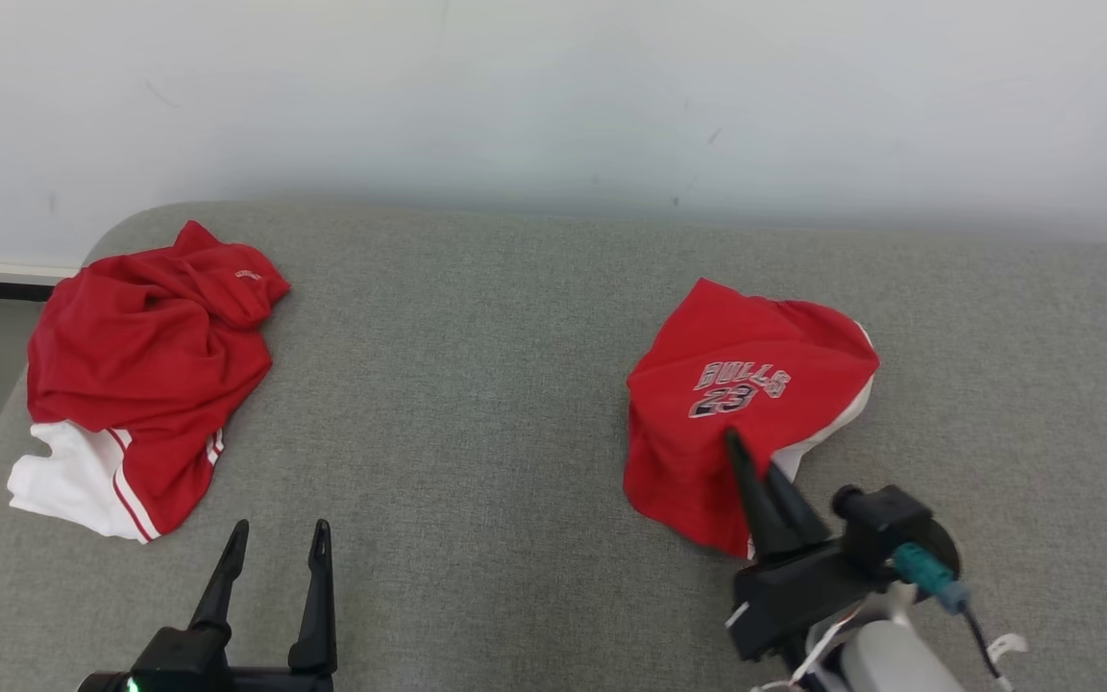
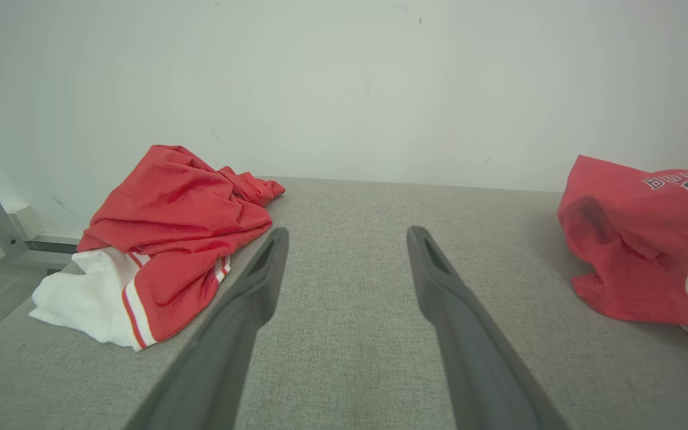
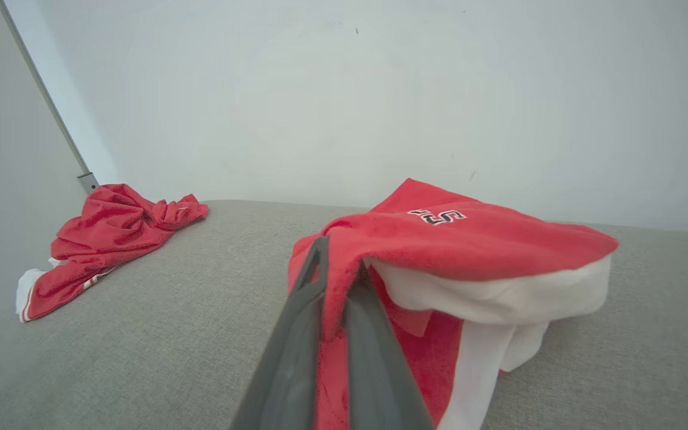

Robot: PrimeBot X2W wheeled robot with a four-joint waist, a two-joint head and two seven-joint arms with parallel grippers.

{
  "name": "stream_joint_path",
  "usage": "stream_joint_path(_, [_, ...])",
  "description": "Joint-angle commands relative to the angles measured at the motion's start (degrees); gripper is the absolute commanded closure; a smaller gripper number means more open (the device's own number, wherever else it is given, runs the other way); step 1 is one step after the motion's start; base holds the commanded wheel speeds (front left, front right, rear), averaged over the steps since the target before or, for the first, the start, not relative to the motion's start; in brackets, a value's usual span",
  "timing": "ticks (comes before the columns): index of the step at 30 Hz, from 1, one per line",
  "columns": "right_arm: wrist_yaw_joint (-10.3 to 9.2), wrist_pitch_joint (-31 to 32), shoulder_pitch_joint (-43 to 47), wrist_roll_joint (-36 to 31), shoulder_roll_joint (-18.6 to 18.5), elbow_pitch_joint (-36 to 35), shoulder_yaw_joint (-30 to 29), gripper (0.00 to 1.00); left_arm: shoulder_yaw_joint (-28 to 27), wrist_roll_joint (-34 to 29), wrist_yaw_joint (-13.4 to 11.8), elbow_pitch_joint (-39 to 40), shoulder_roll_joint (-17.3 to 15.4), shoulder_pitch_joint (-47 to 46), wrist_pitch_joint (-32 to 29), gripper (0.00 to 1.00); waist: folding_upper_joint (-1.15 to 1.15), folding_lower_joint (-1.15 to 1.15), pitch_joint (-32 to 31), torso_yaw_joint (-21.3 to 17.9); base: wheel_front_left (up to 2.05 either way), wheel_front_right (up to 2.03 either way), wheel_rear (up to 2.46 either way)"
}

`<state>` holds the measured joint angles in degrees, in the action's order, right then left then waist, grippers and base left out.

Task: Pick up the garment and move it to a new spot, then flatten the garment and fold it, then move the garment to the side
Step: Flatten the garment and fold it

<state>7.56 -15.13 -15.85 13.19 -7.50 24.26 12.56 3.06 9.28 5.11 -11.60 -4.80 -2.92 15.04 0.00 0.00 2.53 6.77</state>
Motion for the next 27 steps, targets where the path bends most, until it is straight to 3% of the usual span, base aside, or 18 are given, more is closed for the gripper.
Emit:
stream_joint_path(1, [-0.15,-0.01,0.22,0.51,0.92,-0.73,2.32,1.00,0.06,0.04,0.34,-0.36,0.11,-0.12,0.21,0.00,0.00,0.00,-0.05,0.17,0.00,0.00,0.00])
stream_joint_path(9, [-0.14,0.02,0.57,3.56,3.31,1.25,11.79,1.00,0.05,0.14,0.73,-1.07,-0.40,-0.55,0.21,0.00,0.00,0.00,-0.03,1.35,0.00,0.00,0.00])
stream_joint_path(21, [-0.14,-0.01,-6.51,12.55,4.74,8.57,31.59,1.00,1.06,-0.68,1.04,-1.82,0.34,-2.23,0.21,0.00,0.00,0.00,1.46,3.48,0.00,0.00,0.00])
stream_joint_path(27, [-0.14,-0.02,-9.95,15.92,4.70,7.77,35.69,1.00,1.12,-0.81,0.67,-1.69,0.74,-2.99,0.21,0.00,0.00,0.00,2.10,4.81,0.00,0.00,0.00])
